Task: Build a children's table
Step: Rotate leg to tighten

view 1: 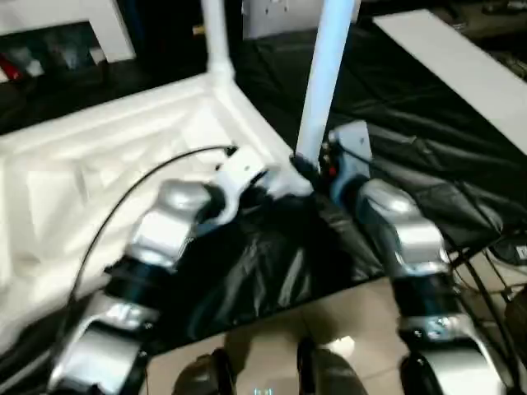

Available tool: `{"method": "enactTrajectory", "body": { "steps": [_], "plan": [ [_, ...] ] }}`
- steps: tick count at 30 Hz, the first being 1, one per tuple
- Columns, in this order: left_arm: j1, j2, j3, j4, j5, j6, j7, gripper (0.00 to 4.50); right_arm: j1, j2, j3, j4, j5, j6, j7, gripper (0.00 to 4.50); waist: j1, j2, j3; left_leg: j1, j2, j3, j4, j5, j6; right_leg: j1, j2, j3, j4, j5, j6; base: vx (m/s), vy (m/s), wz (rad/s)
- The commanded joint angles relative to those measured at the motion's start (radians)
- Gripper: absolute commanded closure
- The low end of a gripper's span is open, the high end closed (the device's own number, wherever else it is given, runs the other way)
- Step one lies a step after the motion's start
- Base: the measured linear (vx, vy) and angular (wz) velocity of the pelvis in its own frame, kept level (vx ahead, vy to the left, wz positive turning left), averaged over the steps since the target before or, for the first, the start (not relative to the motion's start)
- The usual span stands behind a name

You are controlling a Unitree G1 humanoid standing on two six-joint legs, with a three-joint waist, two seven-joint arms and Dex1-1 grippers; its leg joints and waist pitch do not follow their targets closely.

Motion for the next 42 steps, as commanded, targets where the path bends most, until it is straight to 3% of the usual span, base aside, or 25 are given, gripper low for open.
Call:
{"method": "enactTrajectory", "body": {
  "steps": [1, 7, 11, 16, 17, 20, 22, 24, 25, 27, 28, 33, 42],
  "plan": [
    [-0.033, -0.048, -0.029, -0.030, -0.021, -0.018, 0.037, 4.50, 0.020, 0.088, 0.109, -0.006, 0.076, 0.033, 0.095, 1.99, 0.005, -0.003, -0.072, 0.036, 0.077, -0.065, -0.086, -0.370, 0.021, 0.035, -0.065, 0.039, -0.081, -0.532, -0.126, 0.000, 0.000, 0.00],
    [0.012, 0.018, -0.045, -0.076, -0.025, -0.039, -0.037, 4.50, 0.069, 0.001, 0.122, -0.050, 0.048, -0.005, 0.162, 1.47, 0.010, -0.004, -0.083, 0.027, 0.079, -0.053, -0.081, -0.258, 0.069, 0.050, -0.067, 0.047, -0.054, -0.298, -0.216, 0.000, 0.000, 0.00],
    [0.045, 0.084, -0.052, -0.084, -0.052, -0.111, -0.139, 4.50, 0.099, -0.105, 0.096, -0.065, 0.089, -0.076, 0.310, 1.11, 0.015, -0.006, -0.084, 0.027, 0.075, -0.047, -0.074, -0.237, 0.104, 0.056, -0.070, 0.048, -0.056, -0.295, -0.226, 0.000, 0.000, 0.00],
    [0.071, 0.168, -0.072, -0.086, -0.073, -0.193, -0.267, 4.50, 0.116, -0.239, 0.097, -0.071, 0.112, -0.125, 0.509, 0.69, 0.028, -0.008, -0.088, 0.022, 0.079, -0.047, -0.069, -0.161, 0.142, 0.063, -0.068, 0.044, -0.040, -0.230, -0.253, 0.000, 0.000, 0.00],
    [0.077, 0.194, -0.078, -0.085, -0.083, -0.226, -0.315, 4.50, 0.111, -0.272, 0.090, -0.061, 0.119, -0.134, 0.561, 0.62, 0.027, -0.012, -0.086, 0.023, 0.079, -0.045, -0.069, -0.157, 0.149, 0.060, -0.066, 0.045, -0.042, -0.225, -0.256, 0.000, 0.000, 0.00],
    [0.083, 0.230, -0.086, -0.079, -0.099, -0.269, -0.380, 4.50, 0.099, -0.320, 0.091, -0.046, 0.134, -0.143, 0.639, 0.52, 0.033, -0.007, -0.084, 0.028, 0.082, -0.044, -0.069, -0.169, 0.146, 0.056, -0.065, 0.042, -0.043, -0.247, -0.265, 0.000, 0.000, 0.00],
    [0.083, 0.283, -0.112, -0.056, -0.110, -0.355, -0.475, 4.50, 0.088, -0.381, 0.117, -0.023, 0.157, -0.180, 0.767, 0.52, 0.040, -0.006, -0.084, 0.032, 0.085, -0.044, -0.070, -0.187, 0.133, 0.054, -0.063, 0.040, -0.045, -0.274, -0.262, 0.000, 0.000, 0.00],
    [0.081, 0.302, -0.123, -0.041, -0.114, -0.394, -0.516, 4.50, 0.081, -0.402, 0.127, -0.007, 0.169, -0.198, 0.821, 0.52, 0.047, -0.006, -0.084, 0.033, 0.089, -0.042, -0.072, -0.188, 0.125, 0.053, -0.063, 0.041, -0.040, -0.272, -0.260, 0.000, 0.000, 0.00],
    [0.078, 0.310, -0.129, -0.031, -0.119, -0.414, -0.543, 4.50, 0.075, -0.412, 0.131, 0.001, 0.182, -0.208, 0.861, 0.52, 0.052, -0.013, -0.085, 0.037, 0.090, -0.038, -0.071, -0.190, 0.123, 0.050, -0.062, 0.043, -0.040, -0.264, -0.267, 0.000, 0.000, 0.00],
    [0.076, 0.314, -0.133, -0.023, -0.124, -0.422, -0.560, 4.50, 0.070, -0.416, 0.133, 0.009, 0.186, -0.222, 0.888, 0.52, 0.058, -0.009, -0.085, 0.036, 0.092, -0.039, -0.071, -0.190, 0.115, 0.050, -0.066, 0.044, -0.038, -0.269, -0.269, 0.000, 0.000, 0.00],
    [0.070, 0.322, -0.140, -0.005, -0.128, -0.448, -0.591, 4.50, 0.062, -0.420, 0.140, 0.024, 0.196, -0.240, 0.939, 0.77, 0.060, -0.009, -0.085, 0.037, 0.092, -0.040, -0.072, -0.194, 0.110, 0.049, -0.066, 0.044, -0.038, -0.278, -0.269, 0.000, 0.000, 0.00],
    [0.047, 0.338, -0.160, 0.038, -0.133, -0.512, -0.649, 4.50, 0.044, -0.435, 0.171, 0.053, 0.217, -0.260, 1.032, 1.20, 0.063, -0.017, -0.086, 0.035, 0.091, -0.039, -0.071, -0.189, 0.109, 0.050, -0.069, 0.045, -0.038, -0.293, -0.265, 0.000, 0.000, 0.00],
    [0.026, 0.331, -0.162, 0.076, -0.124, -0.550, -0.669, 4.50, 0.025, -0.427, 0.203, 0.088, 0.203, -0.279, 1.084, 2.09, 0.071, -0.017, -0.087, 0.035, 0.091, -0.039, -0.070, -0.178, 0.108, 0.049, -0.070, 0.045, -0.038, -0.308, -0.263, 0.000, 0.000, 0.00]
  ]
}}
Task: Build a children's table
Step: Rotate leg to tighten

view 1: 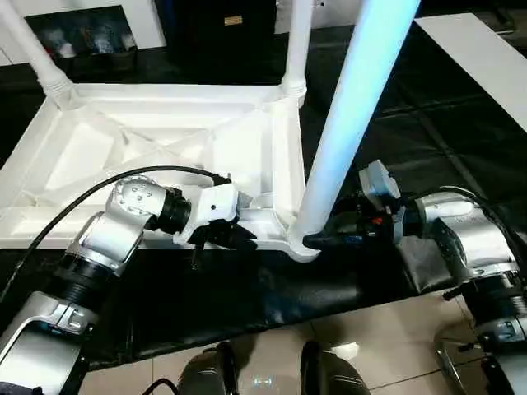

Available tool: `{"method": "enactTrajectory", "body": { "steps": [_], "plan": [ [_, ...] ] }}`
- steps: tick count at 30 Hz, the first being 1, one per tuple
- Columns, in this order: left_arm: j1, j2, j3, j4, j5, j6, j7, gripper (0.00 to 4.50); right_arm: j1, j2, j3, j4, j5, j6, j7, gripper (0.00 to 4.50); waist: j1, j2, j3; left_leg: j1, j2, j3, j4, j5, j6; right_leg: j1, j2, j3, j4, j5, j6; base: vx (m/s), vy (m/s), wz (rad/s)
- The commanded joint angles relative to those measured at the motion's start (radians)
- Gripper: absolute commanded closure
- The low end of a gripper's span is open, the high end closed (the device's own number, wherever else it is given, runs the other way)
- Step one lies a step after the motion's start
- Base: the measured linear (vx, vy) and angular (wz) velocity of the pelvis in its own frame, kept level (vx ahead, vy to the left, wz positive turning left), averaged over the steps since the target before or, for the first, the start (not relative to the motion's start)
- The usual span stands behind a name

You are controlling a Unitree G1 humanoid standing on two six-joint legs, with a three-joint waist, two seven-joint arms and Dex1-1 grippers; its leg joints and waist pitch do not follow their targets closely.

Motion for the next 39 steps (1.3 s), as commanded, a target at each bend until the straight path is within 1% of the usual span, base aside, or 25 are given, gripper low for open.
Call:
{"method": "enactTrajectory", "body": {
  "steps": [1, 8, 10, 11, 13, 15, 16, 17, 18, 19, 20, 21, 22, 23, 25, 26, 30, 31, 32, 33, 34, 36, 37, 38, 39],
  "plan": [
    [-0.012, -0.009, -0.034, 0.009, 0.007, -0.023, -0.035, 4.50, -0.010, 0.004, 0.016, 0.010, -0.009, -0.021, 0.026, 2.17, -0.005, -0.015, -0.087, 0.040, 0.087, -0.041, -0.063, -0.176, 0.108, 0.055, -0.069, 0.053, -0.048, -0.311, -0.255, 0.000, 0.000, 0.00],
    [-0.013, -0.024, -0.022, 0.026, -0.012, -0.021, -0.022, 4.50, -0.004, -0.002, 0.028, -0.001, 0.010, -0.005, 0.050, 2.50, -0.003, -0.016, -0.086, 0.038, 0.087, -0.041, -0.062, -0.167, 0.117, 0.057, -0.069, 0.053, -0.046, -0.302, -0.258, 0.000, 0.000, 0.00],
    [-0.007, -0.045, -0.002, 0.013, -0.023, 0.018, 0.023, 4.50, 0.021, 0.006, 0.016, -0.049, 0.027, 0.048, 0.004, 2.52, -0.003, -0.016, -0.085, 0.040, 0.088, -0.041, -0.063, -0.170, 0.116, 0.056, -0.068, 0.053, -0.047, -0.309, -0.257, 0.000, 0.000, 0.00],
    [-0.007, -0.045, -0.002, 0.013, -0.023, 0.018, 0.023, 4.50, 0.021, 0.006, 0.016, -0.049, 0.027, 0.048, 0.004, 2.52, 0.000, -0.015, -0.085, 0.041, 0.088, -0.041, -0.063, -0.169, 0.115, 0.055, -0.068, 0.053, -0.047, -0.311, -0.256, 0.000, 0.000, 0.00],
    [-0.002, -0.089, 0.018, -0.011, -0.016, 0.088, 0.120, 4.50, 0.051, 0.052, -0.007, -0.112, 0.036, 0.137, -0.132, 2.53, -0.001, -0.015, -0.081, 0.040, 0.089, -0.041, -0.066, -0.178, 0.111, 0.053, -0.068, 0.055, -0.050, -0.327, -0.250, 0.000, 0.000, 0.00],
    [-0.001, -0.098, 0.021, -0.016, -0.015, 0.102, 0.138, 4.50, 0.055, 0.064, -0.011, -0.121, 0.031, 0.149, -0.164, 2.53, -0.003, -0.016, -0.080, 0.039, 0.089, -0.042, -0.068, -0.191, 0.098, 0.052, -0.066, 0.054, -0.053, -0.352, -0.246, 0.000, 0.000, 0.00],
    [0.000, -0.119, 0.025, -0.029, -0.008, 0.130, 0.179, 4.50, 0.062, 0.094, -0.019, -0.141, 0.026, 0.191, -0.238, 2.53, -0.008, -0.018, -0.078, 0.035, 0.084, -0.049, -0.070, -0.228, 0.077, 0.057, -0.075, 0.051, -0.062, -0.434, -0.217, 0.000, 0.000, 0.00],
    [-0.003, -0.151, 0.030, -0.042, 0.000, 0.168, 0.233, 4.50, 0.069, 0.141, -0.028, -0.158, 0.008, 0.214, -0.333, 2.53, -0.013, -0.016, -0.072, 0.039, 0.088, -0.049, -0.075, -0.250, 0.059, 0.048, -0.071, 0.055, -0.066, -0.461, -0.204, 0.000, 0.000, 0.00],
    [-0.003, -0.151, 0.030, -0.042, 0.000, 0.168, 0.233, 4.50, 0.069, 0.141, -0.028, -0.158, 0.008, 0.214, -0.333, 2.53, -0.015, -0.015, -0.072, 0.041, 0.085, -0.051, -0.076, -0.269, 0.050, 0.046, -0.071, 0.053, -0.069, -0.484, -0.200, 0.000, 0.000, 0.00],
    [-0.009, -0.180, 0.034, -0.048, 0.009, 0.202, 0.284, 4.50, 0.074, 0.184, -0.037, -0.172, 0.000, 0.239, -0.411, 2.53, -0.025, -0.017, -0.071, 0.035, 0.083, -0.056, -0.078, -0.284, 0.032, 0.054, -0.075, 0.051, -0.070, -0.511, -0.186, 0.000, 0.000, 0.00],
    [-0.009, -0.180, 0.034, -0.048, 0.009, 0.202, 0.284, 4.50, 0.074, 0.184, -0.037, -0.172, 0.000, 0.239, -0.411, 2.53, -0.028, -0.017, -0.072, 0.034, 0.082, -0.059, -0.078, -0.288, 0.027, 0.054, -0.076, 0.050, -0.071, -0.518, -0.183, 0.000, 0.000, 0.00],
    [-0.020, -0.218, 0.037, -0.053, 0.020, 0.238, 0.340, 4.50, 0.076, 0.245, -0.049, -0.178, -0.021, 0.242, -0.514, 2.53, -0.033, -0.018, -0.071, 0.033, 0.080, -0.060, -0.079, -0.293, 0.027, 0.055, -0.076, 0.049, -0.074, -0.527, -0.175, 0.000, 0.000, 0.00],
    [-0.034, -0.258, 0.046, -0.052, 0.032, 0.275, 0.406, 4.50, 0.075, 0.301, -0.057, -0.182, -0.039, 0.251, -0.603, 2.53, -0.040, -0.008, -0.069, 0.038, 0.080, -0.060, -0.078, -0.312, 0.018, 0.047, -0.075, 0.050, -0.080, -0.541, -0.166, 0.000, 0.000, 0.00],
    [-0.045, -0.291, 0.054, -0.051, 0.041, 0.304, 0.459, 4.50, 0.073, 0.344, -0.062, -0.185, -0.053, 0.259, -0.670, 2.53, -0.047, -0.012, -0.069, 0.038, 0.080, -0.057, -0.079, -0.316, 0.013, 0.046, -0.074, 0.051, -0.079, -0.537, -0.164, 0.000, 0.000, 0.00],
    [-0.068, -0.350, 0.062, -0.041, 0.069, 0.356, 0.560, 4.50, 0.064, 0.421, -0.071, -0.185, -0.080, 0.281, -0.795, 2.53, -0.054, -0.015, -0.070, 0.038, 0.076, -0.059, -0.077, -0.316, 0.010, 0.045, -0.075, 0.049, -0.083, -0.551, -0.157, 0.000, 0.000, 0.00],
    [-0.077, -0.381, 0.067, -0.037, 0.079, 0.382, 0.604, 4.50, 0.052, 0.458, -0.073, -0.172, -0.100, 0.283, -0.859, 2.53, -0.057, -0.010, -0.070, 0.041, 0.076, -0.058, -0.077, -0.313, 0.011, 0.041, -0.071, 0.048, -0.086, -0.546, -0.152, 0.000, 0.000, 0.00],
    [-0.094, -0.443, 0.082, -0.027, 0.112, 0.418, 0.726, 4.50, 0.022, 0.541, -0.096, -0.135, -0.114, 0.284, -1.004, 2.53, -0.058, -0.010, -0.072, 0.040, 0.074, -0.057, -0.077, -0.307, 0.026, 0.042, -0.068, 0.047, -0.085, -0.493, -0.156, 0.000, 0.000, 0.00],
    [-0.096, -0.457, 0.082, -0.034, 0.123, 0.428, 0.746, 4.50, 0.011, 0.579, -0.126, -0.114, -0.104, 0.270, -1.069, 1.97, -0.058, -0.007, -0.075, 0.037, 0.075, -0.054, -0.077, -0.292, 0.034, 0.044, -0.068, 0.050, -0.082, -0.456, -0.161, 0.000, 0.000, 0.00],
    [-0.096, -0.457, 0.081, -0.037, 0.125, 0.429, 0.746, 4.50, 0.010, 0.586, -0.134, -0.111, -0.101, 0.267, -1.080, 1.83, -0.057, -0.006, -0.074, 0.036, 0.074, -0.054, -0.078, -0.288, 0.037, 0.044, -0.068, 0.049, -0.082, -0.445, -0.163, 0.000, 0.000, 0.00],
    [-0.091, -0.445, 0.077, -0.048, 0.127, 0.424, 0.729, 4.50, 0.012, 0.585, -0.142, -0.107, -0.096, 0.252, -1.080, 1.83, -0.056, -0.007, -0.076, 0.036, 0.074, -0.055, -0.078, -0.283, 0.040, 0.046, -0.066, 0.047, -0.080, -0.432, -0.164, 0.000, 0.000, 0.00],
    [-0.087, -0.436, 0.074, -0.054, 0.128, 0.420, 0.718, 4.50, 0.016, 0.578, -0.140, -0.109, -0.096, 0.244, -1.070, 1.79, -0.056, -0.008, -0.079, 0.033, 0.074, -0.053, -0.078, -0.258, 0.056, 0.052, -0.066, 0.047, -0.074, -0.373, -0.177, 0.000, 0.000, 0.00],
    [-0.077, -0.412, 0.065, -0.062, 0.132, 0.402, 0.691, 4.50, 0.027, 0.558, -0.131, -0.119, -0.099, 0.230, -1.033, 1.54, -0.055, -0.007, -0.082, 0.030, 0.074, -0.050, -0.075, -0.219, 0.075, 0.055, -0.065, 0.049, -0.066, -0.302, -0.196, 0.000, 0.000, 0.00],
    [-0.069, -0.399, 0.061, -0.068, 0.135, 0.399, 0.678, 4.50, 0.038, 0.546, -0.129, -0.130, -0.105, 0.223, -1.010, 1.41, -0.053, -0.004, -0.087, 0.029, 0.073, -0.049, -0.072, -0.200, 0.087, 0.059, -0.065, 0.048, -0.062, -0.266, -0.210, 0.000, 0.000, 0.00],
    [-0.051, -0.366, 0.055, -0.079, 0.130, 0.374, 0.634, 4.50, 0.058, 0.499, -0.121, -0.149, -0.114, 0.213, -0.947, 1.29, -0.054, -0.005, -0.087, 0.026, 0.072, -0.048, -0.071, -0.192, 0.095, 0.062, -0.065, 0.047, -0.061, -0.255, -0.214, 0.000, 0.000, 0.00],
    [-0.049, -0.361, 0.057, -0.081, 0.128, 0.375, 0.627, 4.50, 0.061, 0.489, -0.121, -0.152, -0.115, 0.210, -0.936, 1.29, -0.051, -0.006, -0.088, 0.026, 0.072, -0.048, -0.069, -0.177, 0.108, 0.065, -0.066, 0.047, -0.058, -0.233, -0.220, 0.000, 0.000, 0.00]
  ]
}}
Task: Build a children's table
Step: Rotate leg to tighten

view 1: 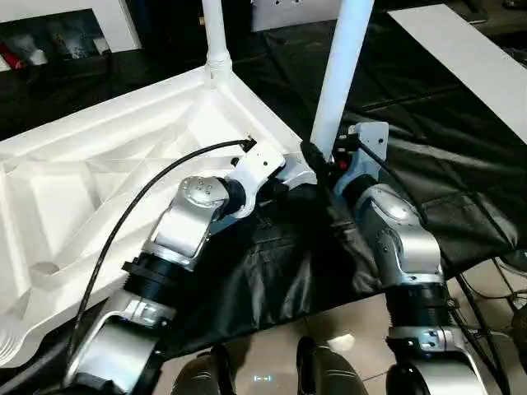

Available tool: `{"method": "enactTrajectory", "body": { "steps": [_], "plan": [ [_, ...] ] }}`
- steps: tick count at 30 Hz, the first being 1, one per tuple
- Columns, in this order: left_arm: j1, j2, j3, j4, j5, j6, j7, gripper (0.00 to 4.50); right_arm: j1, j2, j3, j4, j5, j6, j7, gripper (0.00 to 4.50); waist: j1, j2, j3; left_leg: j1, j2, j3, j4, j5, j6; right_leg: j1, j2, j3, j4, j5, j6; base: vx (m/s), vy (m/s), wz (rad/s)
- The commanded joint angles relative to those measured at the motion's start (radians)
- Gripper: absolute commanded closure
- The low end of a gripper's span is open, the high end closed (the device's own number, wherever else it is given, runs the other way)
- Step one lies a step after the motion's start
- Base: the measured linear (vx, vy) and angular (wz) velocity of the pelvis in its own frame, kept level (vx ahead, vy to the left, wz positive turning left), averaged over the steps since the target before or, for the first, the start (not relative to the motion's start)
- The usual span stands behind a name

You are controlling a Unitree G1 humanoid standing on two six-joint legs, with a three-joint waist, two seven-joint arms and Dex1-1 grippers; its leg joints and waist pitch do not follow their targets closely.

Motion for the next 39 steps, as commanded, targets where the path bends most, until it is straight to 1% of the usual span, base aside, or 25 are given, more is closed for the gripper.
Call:
{"method": "enactTrajectory", "body": {
  "steps": [1, 2, 4, 5, 8, 10, 11, 12, 13, 16, 17, 20, 21, 22, 23, 24, 26, 27, 28, 30, 31, 32, 35, 37, 39],
  "plan": [
    [0.007, 0.009, -0.031, -0.035, -0.017, -0.040, -0.043, 4.50, 0.035, -0.013, 0.124, -0.010, 0.042, 0.021, 0.166, 1.17, 0.008, -0.004, -0.091, 0.025, 0.073, -0.046, -0.057, -0.159, 0.124, 0.067, -0.066, 0.049, -0.049, -0.208, -0.233, 0.000, 0.000, 0.00],
    [0.013, 0.024, -0.029, -0.037, -0.022, -0.043, -0.058, 4.50, 0.039, -0.038, 0.117, -0.014, 0.051, 0.018, 0.195, 1.04, 0.008, -0.005, -0.093, 0.025, 0.073, -0.045, -0.056, -0.150, 0.129, 0.069, -0.065, 0.048, -0.046, -0.195, -0.238, 0.000, 0.000, 0.00],
    [0.028, 0.058, -0.028, -0.039, -0.029, -0.075, -0.102, 4.50, 0.044, -0.097, 0.104, -0.013, 0.061, 0.004, 0.251, 0.95, 0.010, -0.003, -0.093, 0.024, 0.075, -0.043, -0.053, -0.129, 0.149, 0.071, -0.065, 0.049, -0.042, -0.161, -0.262, 0.000, 0.000, 0.00],
    [0.029, 0.060, -0.028, -0.039, -0.030, -0.076, -0.104, 4.50, 0.044, -0.100, 0.104, -0.013, 0.061, 0.002, 0.255, 0.85, 0.010, -0.001, -0.092, 0.023, 0.075, -0.045, -0.053, -0.129, 0.151, 0.071, -0.065, 0.047, -0.042, -0.164, -0.263, 0.000, 0.000, 0.00],
    [0.048, 0.106, -0.030, -0.045, -0.054, -0.122, -0.176, 4.50, 0.047, -0.186, 0.107, 0.001, 0.062, -0.048, 0.359, 0.69, 0.011, -0.002, -0.090, 0.026, 0.077, -0.042, -0.053, -0.155, 0.136, 0.070, -0.064, 0.047, -0.046, -0.212, -0.262, 0.000, 0.000, 0.00],
    [0.063, 0.152, -0.032, -0.032, -0.068, -0.184, -0.235, 4.50, 0.060, -0.285, 0.132, -0.016, 0.083, -0.092, 0.544, 0.42, 0.015, -0.004, -0.088, 0.029, 0.077, -0.043, -0.054, -0.190, 0.124, 0.073, -0.064, 0.047, -0.051, -0.253, -0.247, 0.000, 0.000, 0.00],
    [0.063, 0.152, -0.032, -0.032, -0.068, -0.184, -0.235, 4.50, 0.060, -0.285, 0.132, -0.016, 0.083, -0.092, 0.544, 0.42, 0.015, -0.002, -0.086, 0.029, 0.079, -0.043, -0.055, -0.198, 0.126, 0.070, -0.064, 0.049, -0.050, -0.259, -0.247, 0.000, 0.000, 0.00],
    [0.067, 0.163, -0.035, -0.026, -0.074, -0.218, -0.256, 4.50, 0.063, -0.307, 0.141, -0.019, 0.088, -0.105, 0.581, 0.42, 0.015, -0.001, -0.090, 0.032, 0.081, -0.043, -0.054, -0.197, 0.124, 0.070, -0.063, 0.048, -0.050, -0.263, -0.247, 0.000, 0.000, 0.00],
    [0.076, 0.192, -0.043, -0.017, -0.082, -0.243, -0.303, 4.50, 0.068, -0.358, 0.156, -0.021, 0.104, -0.125, 0.676, 0.42, 0.016, -0.002, -0.090, 0.030, 0.081, -0.045, -0.054, -0.194, 0.123, 0.069, -0.064, 0.047, -0.050, -0.270, -0.248, 0.000, 0.000, 0.00],
    [0.084, 0.228, -0.059, 0.000, -0.091, -0.303, -0.376, 4.50, 0.062, -0.409, 0.167, -0.010, 0.122, -0.138, 0.778, 0.42, 0.022, -0.003, -0.093, 0.033, 0.084, -0.042, -0.052, -0.183, 0.127, 0.068, -0.061, 0.047, -0.046, -0.256, -0.258, 0.000, 0.000, 0.00],
    [0.086, 0.239, -0.061, 0.003, -0.099, -0.322, -0.406, 4.50, 0.056, -0.424, 0.172, -0.004, 0.129, -0.140, 0.813, 0.42, 0.026, -0.002, -0.093, 0.033, 0.086, -0.042, -0.052, -0.181, 0.129, 0.068, -0.062, 0.047, -0.044, -0.254, -0.262, 0.000, 0.000, 0.00],
    [0.087, 0.262, -0.067, 0.008, -0.115, -0.344, -0.460, 4.50, 0.046, -0.455, 0.190, 0.014, 0.142, -0.152, 0.889, 0.42, 0.031, -0.005, -0.095, 0.034, 0.086, -0.041, -0.050, -0.184, 0.127, 0.068, -0.065, 0.048, -0.044, -0.265, -0.265, 0.000, 0.000, 0.00],
    [0.087, 0.274, -0.071, 0.008, -0.120, -0.349, -0.484, 4.50, 0.041, -0.464, 0.199, 0.023, 0.144, -0.160, 0.915, 0.42, 0.034, -0.004, -0.095, 0.035, 0.086, -0.040, -0.050, -0.185, 0.124, 0.067, -0.064, 0.048, -0.043, -0.272, -0.264, 0.000, 0.000, 0.00],
    [0.087, 0.282, -0.075, 0.010, -0.126, -0.355, -0.501, 4.50, 0.037, -0.470, 0.205, 0.032, 0.147, -0.166, 0.935, 0.58, 0.036, -0.004, -0.095, 0.035, 0.087, -0.040, -0.050, -0.180, 0.123, 0.066, -0.063, 0.048, -0.042, -0.265, -0.269, 0.000, 0.000, 0.00],
    [0.085, 0.307, -0.087, 0.013, -0.128, -0.379, -0.545, 4.50, 0.025, -0.481, 0.219, 0.048, 0.147, -0.174, 0.980, 0.68, 0.037, -0.008, -0.096, 0.036, 0.087, -0.039, -0.049, -0.177, 0.125, 0.065, -0.064, 0.048, -0.042, -0.263, -0.269, 0.000, 0.000, 0.00],
    [0.085, 0.307, -0.087, 0.013, -0.128, -0.379, -0.545, 4.50, 0.025, -0.481, 0.219, 0.048, 0.147, -0.174, 0.980, 0.68, 0.038, -0.008, -0.096, 0.034, 0.086, -0.041, -0.049, -0.175, 0.125, 0.066, -0.064, 0.048, -0.039, -0.262, -0.271, 0.000, 0.000, 0.00],
    [0.086, 0.323, -0.094, 0.010, -0.131, -0.381, -0.574, 4.50, 0.017, -0.488, 0.230, 0.054, 0.147, -0.174, 1.009, 0.99, 0.040, -0.006, -0.096, 0.034, 0.087, -0.039, -0.048, -0.169, 0.126, 0.066, -0.065, 0.050, -0.038, -0.259, -0.273, 0.000, 0.000, 0.00],
    [0.086, 0.331, -0.097, 0.010, -0.134, -0.391, -0.592, 4.50, 0.012, -0.491, 0.237, 0.063, 0.145, -0.179, 1.025, 1.08, 0.040, -0.012, -0.095, 0.034, 0.087, -0.038, -0.048, -0.169, 0.125, 0.065, -0.065, 0.051, -0.039, -0.265, -0.272, 0.000, 0.000, 0.00],
    [0.085, 0.339, -0.100, 0.012, -0.139, -0.402, -0.615, 4.50, 0.002, -0.492, 0.242, 0.078, 0.143, -0.185, 1.040, 1.13, 0.043, -0.011, -0.096, 0.035, 0.087, -0.039, -0.047, -0.167, 0.124, 0.064, -0.066, 0.051, -0.037, -0.269, -0.272, 0.000, 0.000, 0.00],
    [0.084, 0.351, -0.109, 0.015, -0.141, -0.424, -0.649, 4.50, -0.017, -0.488, 0.249, 0.107, 0.140, -0.197, 1.061, 1.20, 0.042, -0.012, -0.095, 0.034, 0.086, -0.040, -0.047, -0.176, 0.119, 0.063, -0.066, 0.050, -0.039, -0.297, -0.267, 0.000, 0.000, 0.00],
    [0.084, 0.354, -0.111, 0.015, -0.143, -0.427, -0.659, 4.50, -0.023, -0.487, 0.252, 0.117, 0.137, -0.204, 1.066, 1.37, 0.043, -0.010, -0.093, 0.035, 0.088, -0.040, -0.048, -0.185, 0.113, 0.062, -0.067, 0.051, -0.041, -0.313, -0.263, 0.000, 0.000, 0.00],
    [0.083, 0.355, -0.113, 0.015, -0.142, -0.429, -0.662, 4.50, -0.028, -0.484, 0.255, 0.123, 0.136, -0.207, 1.069, 1.48, 0.043, -0.012, -0.094, 0.037, 0.088, -0.039, -0.048, -0.187, 0.111, 0.060, -0.066, 0.052, -0.040, -0.316, -0.262, 0.000, 0.000, 0.00],
    [0.074, 0.355, -0.119, 0.028, -0.142, -0.447, -0.671, 4.50, -0.045, -0.472, 0.266, 0.141, 0.141, -0.220, 1.088, 1.67, 0.048, -0.011, -0.092, 0.038, 0.089, -0.039, -0.049, -0.203, 0.100, 0.058, -0.066, 0.052, -0.041, -0.339, -0.256, 0.000, 0.000, 0.00],
    [0.071, 0.352, -0.119, 0.033, -0.141, -0.450, -0.672, 4.50, -0.048, -0.467, 0.269, 0.139, 0.142, -0.221, 1.089, 1.99, 0.053, -0.011, -0.091, 0.040, 0.089, -0.040, -0.050, -0.216, 0.089, 0.056, -0.067, 0.054, -0.043, -0.363, -0.247, 0.000, 0.000, 0.00],
    [0.069, 0.351, -0.120, 0.036, -0.140, -0.452, -0.671, 4.50, -0.049, -0.465, 0.271, 0.139, 0.142, -0.220, 1.091, 2.03, 0.054, -0.011, -0.089, 0.039, 0.089, -0.041, -0.051, -0.230, 0.081, 0.056, -0.067, 0.054, -0.045, -0.386, -0.240, 0.000, 0.000, 0.00]
  ]
}}
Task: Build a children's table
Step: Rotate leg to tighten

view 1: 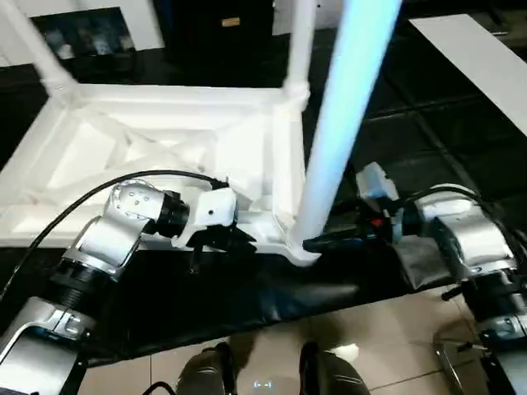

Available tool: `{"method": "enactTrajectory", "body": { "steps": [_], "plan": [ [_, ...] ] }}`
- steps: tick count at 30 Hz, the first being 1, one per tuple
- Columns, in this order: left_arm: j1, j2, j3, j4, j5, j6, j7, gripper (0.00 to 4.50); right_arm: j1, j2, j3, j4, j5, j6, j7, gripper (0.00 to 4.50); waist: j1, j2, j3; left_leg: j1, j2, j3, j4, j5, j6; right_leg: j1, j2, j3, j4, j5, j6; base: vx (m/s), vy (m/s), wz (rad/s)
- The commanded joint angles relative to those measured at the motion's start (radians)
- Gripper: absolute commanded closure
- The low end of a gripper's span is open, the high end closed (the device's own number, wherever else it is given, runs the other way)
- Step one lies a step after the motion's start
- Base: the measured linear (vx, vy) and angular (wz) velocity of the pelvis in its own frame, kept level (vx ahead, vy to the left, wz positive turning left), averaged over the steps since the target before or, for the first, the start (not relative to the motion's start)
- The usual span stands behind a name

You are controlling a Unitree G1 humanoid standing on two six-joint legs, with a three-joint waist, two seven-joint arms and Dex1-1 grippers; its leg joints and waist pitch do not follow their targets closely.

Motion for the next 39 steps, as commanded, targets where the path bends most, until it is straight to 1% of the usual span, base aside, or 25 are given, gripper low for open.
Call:
{"method": "enactTrajectory", "body": {
  "steps": [1, 6, 10, 15, 16, 17, 18, 19, 20, 21, 22, 23, 24, 25, 27, 28, 29, 30, 31, 33, 34, 35, 36, 37, 39],
  "plan": [
    [-0.006, -0.005, -0.032, 0.006, 0.007, -0.021, -0.032, 4.50, -0.011, -0.001, 0.010, -0.004, 0.003, -0.015, 0.023, 2.12, -0.006, -0.013, -0.089, 0.037, 0.079, -0.043, -0.070, -0.236, 0.077, 0.057, -0.070, 0.055, -0.064, -0.399, -0.233, 0.000, 0.000, 0.00],
    [-0.013, -0.004, -0.033, 0.025, 0.012, -0.038, -0.030, 4.50, -0.015, -0.004, 0.022, 0.008, 0.004, -0.026, 0.043, 2.54, -0.007, -0.014, -0.090, 0.037, 0.080, -0.044, -0.069, -0.232, 0.078, 0.056, -0.070, 0.056, -0.063, -0.399, -0.228, 0.000, 0.000, 0.00],
    [-0.013, -0.004, -0.028, 0.031, 0.017, -0.035, -0.009, 4.50, -0.006, -0.008, 0.023, -0.002, 0.010, -0.010, 0.042, 2.56, -0.006, -0.014, -0.089, 0.036, 0.079, -0.043, -0.069, -0.229, 0.083, 0.056, -0.070, 0.056, -0.063, -0.396, -0.228, 0.000, 0.000, 0.00],
    [-0.009, -0.050, 0.007, -0.002, 0.019, 0.091, 0.113, 4.50, 0.047, 0.004, 0.017, -0.078, 0.024, 0.080, -0.037, 2.58, -0.003, -0.015, -0.084, 0.041, 0.082, -0.042, -0.072, -0.240, 0.075, 0.053, -0.067, 0.058, -0.067, -0.413, -0.224, 0.000, 0.000, 0.00],
    [-0.003, -0.085, 0.026, -0.041, 0.015, 0.172, 0.183, 4.50, 0.075, 0.039, 0.003, -0.111, 0.012, 0.132, -0.149, 2.58, -0.005, -0.014, -0.079, 0.039, 0.081, -0.045, -0.074, -0.268, 0.064, 0.051, -0.070, 0.057, -0.072, -0.464, -0.215, 0.000, 0.000, 0.00],
    [-0.003, -0.086, 0.026, -0.042, 0.015, 0.173, 0.183, 4.50, 0.075, 0.040, 0.003, -0.111, 0.011, 0.132, -0.150, 2.58, -0.006, -0.016, -0.078, 0.039, 0.083, -0.048, -0.076, -0.271, 0.054, 0.052, -0.070, 0.058, -0.071, -0.473, -0.210, 0.000, 0.000, 0.00],
    [0.000, -0.094, 0.029, -0.056, 0.014, 0.199, 0.201, 4.50, 0.082, 0.053, 0.000, -0.117, 0.003, 0.148, -0.189, 2.58, -0.011, -0.016, -0.076, 0.041, 0.079, -0.051, -0.076, -0.303, 0.043, 0.049, -0.073, 0.055, -0.078, -0.526, -0.197, 0.000, 0.000, 0.00],
    [0.003, -0.118, 0.035, -0.082, 0.015, 0.245, 0.241, 4.50, 0.093, 0.082, -0.005, -0.129, -0.013, 0.174, -0.263, 2.58, -0.015, -0.014, -0.072, 0.041, 0.077, -0.056, -0.078, -0.329, 0.031, 0.049, -0.075, 0.053, -0.084, -0.576, -0.178, 0.000, 0.000, 0.00],
    [0.000, -0.152, 0.044, -0.102, 0.021, 0.291, 0.299, 4.50, 0.103, 0.127, -0.016, -0.141, -0.025, 0.201, -0.353, 2.58, -0.019, -0.015, -0.070, 0.042, 0.078, -0.056, -0.080, -0.337, 0.022, 0.046, -0.074, 0.055, -0.086, -0.589, -0.169, 0.000, 0.000, 0.00],
    [-0.002, -0.174, 0.050, -0.113, 0.025, 0.317, 0.336, 4.50, 0.109, 0.156, -0.024, -0.149, -0.032, 0.218, -0.409, 2.58, -0.027, -0.015, -0.067, 0.043, 0.077, -0.059, -0.080, -0.355, 0.010, 0.043, -0.075, 0.053, -0.090, -0.619, -0.161, 0.000, 0.000, 0.00],
    [-0.013, -0.213, 0.059, -0.120, 0.034, 0.366, 0.394, 4.50, 0.113, 0.214, -0.041, -0.162, -0.030, 0.251, -0.499, 2.58, -0.039, -0.014, -0.063, 0.039, 0.072, -0.065, -0.080, -0.384, -0.004, 0.045, -0.077, 0.047, -0.095, -0.675, -0.138, 0.000, 0.000, 0.00],
    [-0.023, -0.236, 0.063, -0.116, 0.043, 0.383, 0.429, 4.50, 0.112, 0.249, -0.049, -0.165, -0.034, 0.262, -0.551, 2.58, -0.047, -0.018, -0.065, 0.036, 0.068, -0.072, -0.079, -0.395, -0.009, 0.048, -0.080, 0.040, -0.101, -0.723, -0.107, 0.000, 0.000, 0.00],
    [-0.029, -0.249, 0.066, -0.112, 0.049, 0.393, 0.449, 4.50, 0.112, 0.267, -0.052, -0.167, -0.036, 0.267, -0.576, 2.58, -0.052, -0.017, -0.064, 0.039, 0.067, -0.072, -0.079, -0.399, -0.009, 0.045, -0.079, 0.039, -0.106, -0.736, -0.095, 0.000, 0.000, 0.00],
    [-0.044, -0.278, 0.068, -0.105, 0.059, 0.415, 0.489, 4.50, 0.113, 0.307, -0.048, -0.178, -0.047, 0.277, -0.629, 2.58, -0.059, -0.006, -0.062, 0.045, 0.066, -0.072, -0.078, -0.416, -0.009, 0.039, -0.077, 0.036, -0.113, -0.742, -0.086, 0.000, 0.000, 0.00],
    [-0.066, -0.318, 0.066, -0.092, 0.078, 0.445, 0.545, 4.50, 0.113, 0.367, -0.035, -0.195, -0.059, 0.291, -0.704, 2.58, -0.068, -0.007, -0.058, 0.044, 0.066, -0.075, -0.083, -0.447, -0.012, 0.038, -0.073, 0.029, -0.121, -0.744, -0.071, 0.000, 0.000, 0.00],
    [-0.072, -0.330, 0.065, -0.088, 0.084, 0.453, 0.563, 4.50, 0.109, 0.389, -0.032, -0.194, -0.067, 0.292, -0.736, 2.58, -0.071, -0.004, -0.057, 0.052, 0.064, -0.076, -0.082, -0.479, -0.015, 0.033, -0.073, 0.025, -0.128, -0.761, -0.058, 0.000, 0.000, 0.00],
    [-0.084, -0.354, 0.064, -0.079, 0.095, 0.465, 0.597, 4.50, 0.095, 0.432, -0.033, -0.176, -0.094, 0.290, -0.815, 2.58, -0.073, -0.002, -0.057, 0.055, 0.063, -0.077, -0.081, -0.488, -0.017, 0.031, -0.072, 0.023, -0.129, -0.760, -0.055, 0.000, 0.000, 0.00],
    [-0.090, -0.365, 0.065, -0.074, 0.100, 0.469, 0.613, 4.50, 0.087, 0.452, -0.035, -0.165, -0.108, 0.288, -0.853, 2.58, -0.079, 0.004, -0.054, 0.054, 0.065, -0.079, -0.086, -0.512, -0.024, 0.032, -0.070, 0.017, -0.133, -0.750, -0.056, 0.000, 0.000, 0.00],
    [-0.102, -0.394, 0.067, -0.067, 0.118, 0.483, 0.656, 4.50, 0.059, 0.514, -0.063, -0.122, -0.138, 0.300, -0.976, 2.58, -0.087, 0.005, -0.057, 0.051, 0.066, -0.086, -0.090, -0.532, -0.033, 0.040, -0.070, 0.009, -0.129, -0.728, -0.056, 0.000, 0.000, 0.00],
    [-0.105, -0.407, 0.063, -0.072, 0.132, 0.491, 0.676, 4.50, 0.042, 0.573, -0.117, -0.090, -0.116, 0.285, -1.058, 2.58, -0.093, 0.012, -0.055, 0.051, 0.071, -0.091, -0.098, -0.575, -0.042, 0.045, -0.072, 0.001, -0.131, -0.700, -0.054, -0.019, 0.030, -0.10],
    [-0.104, -0.410, 0.063, -0.076, 0.139, 0.493, 0.686, 4.50, 0.039, 0.591, -0.133, -0.085, -0.106, 0.275, -1.081, 2.23, -0.094, 0.017, -0.055, 0.048, 0.073, -0.095, -0.102, -0.592, -0.045, 0.052, -0.073, -0.006, -0.130, -0.655, -0.054, 0.000, 0.000, 0.00],
    [-0.103, -0.408, 0.062, -0.078, 0.140, 0.493, 0.685, 4.50, 0.039, 0.594, -0.136, -0.085, -0.104, 0.269, -1.083, 2.02, -0.095, 0.018, -0.053, 0.044, 0.076, -0.098, -0.108, -0.603, -0.046, 0.056, -0.073, -0.008, -0.128, -0.633, -0.054, 0.000, 0.000, 0.00],
    [-0.100, -0.405, 0.060, -0.082, 0.142, 0.494, 0.683, 4.50, 0.039, 0.601, -0.142, -0.085, -0.102, 0.256, -1.091, 2.02, -0.094, 0.020, -0.055, 0.046, 0.078, -0.098, -0.113, -0.622, -0.052, 0.057, -0.073, -0.007, -0.126, -0.593, -0.058, 0.000, 0.000, 0.00],
    [-0.095, -0.396, 0.056, -0.088, 0.142, 0.492, 0.676, 4.50, 0.039, 0.602, -0.146, -0.085, -0.100, 0.249, -1.095, 2.02, -0.091, 0.020, -0.055, 0.054, 0.074, -0.093, -0.111, -0.622, -0.053, 0.048, -0.078, -0.001, -0.130, -0.572, -0.069, 0.000, 0.000, 0.00],
    [-0.083, -0.373, 0.050, -0.098, 0.142, 0.486, 0.650, 4.50, 0.048, 0.584, -0.152, -0.091, -0.107, 0.242, -1.086, 1.65, -0.086, 0.015, -0.055, 0.056, 0.068, -0.087, -0.104, -0.578, -0.043, 0.046, -0.085, 0.008, -0.132, -0.573, -0.082, 0.000, 0.000, 0.00]
  ]
}}
